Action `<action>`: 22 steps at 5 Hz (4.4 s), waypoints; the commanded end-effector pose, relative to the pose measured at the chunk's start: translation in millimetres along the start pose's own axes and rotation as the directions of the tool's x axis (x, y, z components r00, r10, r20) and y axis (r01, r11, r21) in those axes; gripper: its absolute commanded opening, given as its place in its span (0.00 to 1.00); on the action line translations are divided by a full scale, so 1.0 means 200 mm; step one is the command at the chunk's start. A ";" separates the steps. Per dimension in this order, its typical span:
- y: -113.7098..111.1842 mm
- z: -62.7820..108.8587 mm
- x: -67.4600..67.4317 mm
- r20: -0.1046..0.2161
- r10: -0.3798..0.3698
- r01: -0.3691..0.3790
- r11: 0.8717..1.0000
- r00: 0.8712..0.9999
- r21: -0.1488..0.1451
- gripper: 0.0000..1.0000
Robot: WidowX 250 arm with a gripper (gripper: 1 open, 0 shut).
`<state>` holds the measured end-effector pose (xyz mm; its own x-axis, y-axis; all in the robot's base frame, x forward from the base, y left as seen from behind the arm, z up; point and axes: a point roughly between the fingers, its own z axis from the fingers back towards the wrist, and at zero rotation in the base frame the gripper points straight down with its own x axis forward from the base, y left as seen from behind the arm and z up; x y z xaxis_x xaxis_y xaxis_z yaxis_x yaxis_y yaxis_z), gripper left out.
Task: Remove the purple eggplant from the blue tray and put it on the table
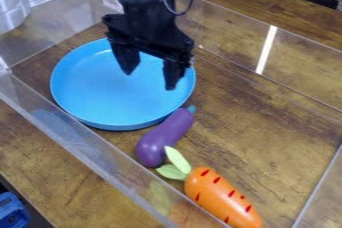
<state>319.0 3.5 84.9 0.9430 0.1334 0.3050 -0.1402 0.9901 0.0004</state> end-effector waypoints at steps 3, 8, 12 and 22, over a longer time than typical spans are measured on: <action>0.11 0.03 0.14 0.042 0.002 -0.002 1.000 0.999 -0.005 1.00; 0.19 0.08 0.17 0.015 0.025 -0.024 0.999 1.000 -0.023 1.00; 0.17 0.10 0.19 -0.083 0.024 -0.029 0.997 0.996 -0.065 1.00; 0.16 0.08 0.11 -0.149 -0.232 0.205 0.963 0.961 -0.176 1.00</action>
<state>327.5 26.0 87.7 0.9909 -0.0955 0.0952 0.1073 0.9860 -0.1274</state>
